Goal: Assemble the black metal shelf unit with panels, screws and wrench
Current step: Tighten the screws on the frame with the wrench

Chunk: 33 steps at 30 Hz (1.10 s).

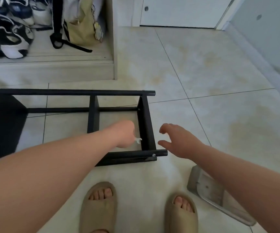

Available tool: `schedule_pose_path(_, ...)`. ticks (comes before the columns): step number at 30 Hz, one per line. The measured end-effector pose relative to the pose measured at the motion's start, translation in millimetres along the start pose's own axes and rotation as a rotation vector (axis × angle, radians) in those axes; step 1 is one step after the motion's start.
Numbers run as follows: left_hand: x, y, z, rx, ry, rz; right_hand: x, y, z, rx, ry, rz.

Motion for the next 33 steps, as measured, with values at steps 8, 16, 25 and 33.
schedule_pose_path(8, -69.5, 48.1, -31.4, 0.260, -0.041, -0.163, -61.2, 55.1, 21.5, 0.412, -0.387, -0.047)
schedule_pose_path(16, -84.6, 75.8, -44.0, 0.459, -0.003, -0.228, -75.2, 63.9, 15.9, 0.524, -0.530, 0.051)
schedule_pose_path(25, -82.6, 74.5, -42.3, 0.549, 0.025, -0.284, -84.5, 70.0, 9.4, 0.488, -0.591, 0.098)
schedule_pose_path(33, -83.9, 75.7, -47.4, 0.584, 0.066, -0.270, -85.4, 72.9, 11.1, 0.435, -0.606, 0.134)
Point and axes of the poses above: each hand's wrist, its own x-axis away from the middle knuckle, its own y-axis out of the palm, z = x × y, the point moved 2 cm from there along -x, towards the middle knuckle, and after that the axes turned 7 degrees about x, right-handed, at the moved point
